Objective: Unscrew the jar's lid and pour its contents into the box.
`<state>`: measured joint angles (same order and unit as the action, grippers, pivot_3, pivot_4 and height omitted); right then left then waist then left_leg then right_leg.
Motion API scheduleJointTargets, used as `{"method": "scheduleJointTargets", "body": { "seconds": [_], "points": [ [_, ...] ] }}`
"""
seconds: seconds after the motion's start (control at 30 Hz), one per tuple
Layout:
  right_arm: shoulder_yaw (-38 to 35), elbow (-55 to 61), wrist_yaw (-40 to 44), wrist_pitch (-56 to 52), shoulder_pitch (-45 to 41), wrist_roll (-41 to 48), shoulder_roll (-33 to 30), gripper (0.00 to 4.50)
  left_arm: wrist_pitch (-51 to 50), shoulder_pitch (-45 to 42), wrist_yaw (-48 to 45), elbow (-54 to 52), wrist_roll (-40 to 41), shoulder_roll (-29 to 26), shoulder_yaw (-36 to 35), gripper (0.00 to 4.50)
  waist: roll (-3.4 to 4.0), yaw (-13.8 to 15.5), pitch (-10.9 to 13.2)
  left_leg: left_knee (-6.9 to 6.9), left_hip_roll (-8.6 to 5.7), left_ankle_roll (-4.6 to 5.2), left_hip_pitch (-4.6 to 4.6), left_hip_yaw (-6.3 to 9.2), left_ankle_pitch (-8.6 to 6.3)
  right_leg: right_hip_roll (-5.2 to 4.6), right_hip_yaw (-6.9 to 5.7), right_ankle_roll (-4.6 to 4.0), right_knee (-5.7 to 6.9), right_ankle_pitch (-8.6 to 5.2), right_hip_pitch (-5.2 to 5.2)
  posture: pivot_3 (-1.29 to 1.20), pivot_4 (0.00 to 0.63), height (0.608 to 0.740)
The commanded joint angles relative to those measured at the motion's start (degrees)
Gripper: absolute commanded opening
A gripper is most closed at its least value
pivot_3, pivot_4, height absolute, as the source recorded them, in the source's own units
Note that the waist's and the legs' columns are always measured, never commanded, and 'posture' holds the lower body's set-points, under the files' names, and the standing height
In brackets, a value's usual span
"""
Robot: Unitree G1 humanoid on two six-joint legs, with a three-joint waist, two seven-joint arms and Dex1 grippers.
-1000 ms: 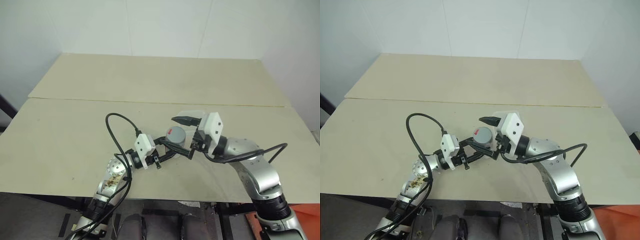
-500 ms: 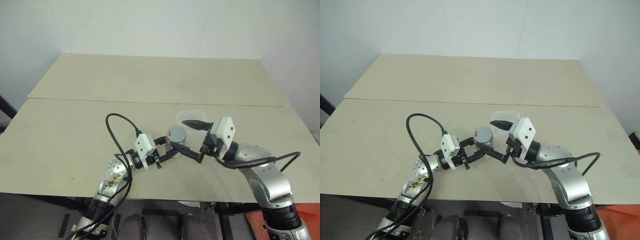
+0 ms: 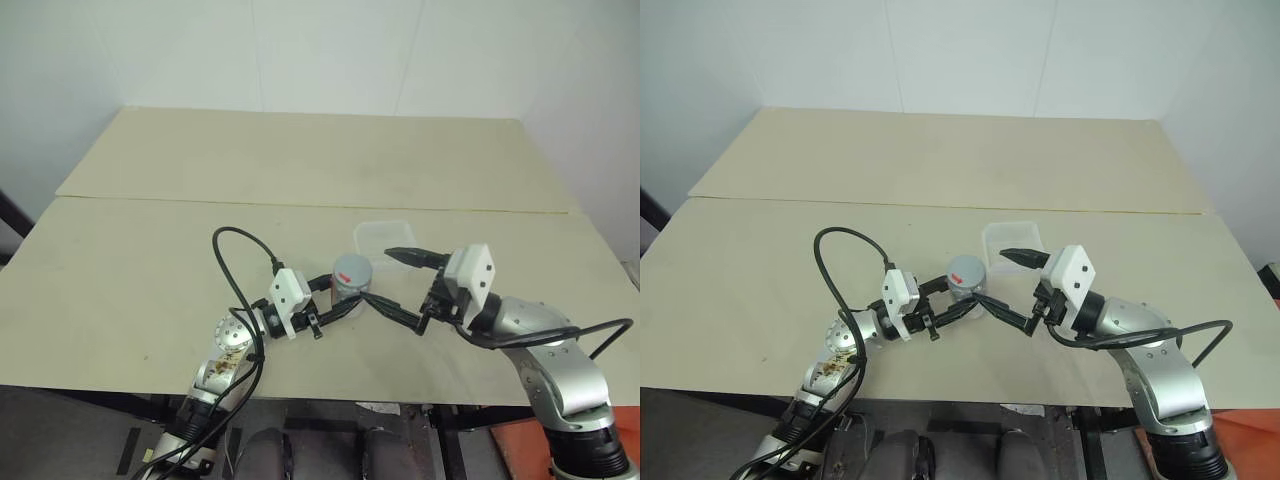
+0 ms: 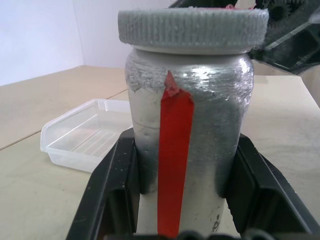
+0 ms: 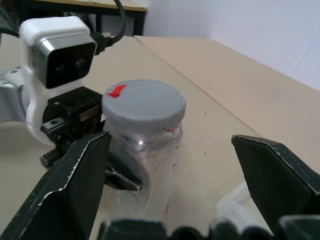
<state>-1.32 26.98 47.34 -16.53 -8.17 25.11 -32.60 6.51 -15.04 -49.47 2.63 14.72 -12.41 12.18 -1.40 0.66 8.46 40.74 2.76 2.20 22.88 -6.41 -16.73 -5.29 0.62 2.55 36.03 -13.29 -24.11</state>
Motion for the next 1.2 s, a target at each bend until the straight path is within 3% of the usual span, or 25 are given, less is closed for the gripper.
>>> {"method": "scheduleJointTargets", "body": {
  "seconds": [0.03,0.5,1.13,1.2],
  "points": [
    [-1.6,3.4,0.8,1.5,-0.2,2.1,-0.6,4.49,1.6,-0.6,-0.2,-0.9,0.3,0.2,-0.2,1.93,0.00,0.0,0.0,0.00,0.00,0.00,0.00,0.00,0.00,0.00,0.00,0.00,0.00,0.00,0.00,0.00,0.150,0.740],
    [4.0,0.6,0.1,-4.7,-9.1,3.6,2.2,4.49,2.4,-0.8,-0.2,-0.7,0.0,0.0,-0.1,1.93,0.00,0.1,0.0,0.01,0.00,0.01,0.01,0.01,0.00,-0.01,-0.01,0.00,-0.01,0.00,0.00,0.00,0.150,0.740],
    [6.0,-2.9,0.0,-4.5,-10.7,3.1,3.1,4.49,3.1,-0.9,-0.2,-0.3,-0.3,0.2,0.0,1.93,0.00,0.0,0.0,0.03,0.00,0.01,0.01,0.00,0.00,-0.01,0.00,0.02,0.01,0.01,-0.01,0.00,0.150,0.740],
    [5.9,-2.8,0.0,-4.4,-10.6,3.2,3.2,4.10,3.0,-0.9,-0.1,-0.3,-0.4,0.3,-0.1,1.93,0.00,0.0,0.0,0.02,0.00,0.01,0.01,0.00,0.00,0.00,0.00,0.02,0.01,0.01,-0.01,0.00,0.150,0.740]
  ]
}}
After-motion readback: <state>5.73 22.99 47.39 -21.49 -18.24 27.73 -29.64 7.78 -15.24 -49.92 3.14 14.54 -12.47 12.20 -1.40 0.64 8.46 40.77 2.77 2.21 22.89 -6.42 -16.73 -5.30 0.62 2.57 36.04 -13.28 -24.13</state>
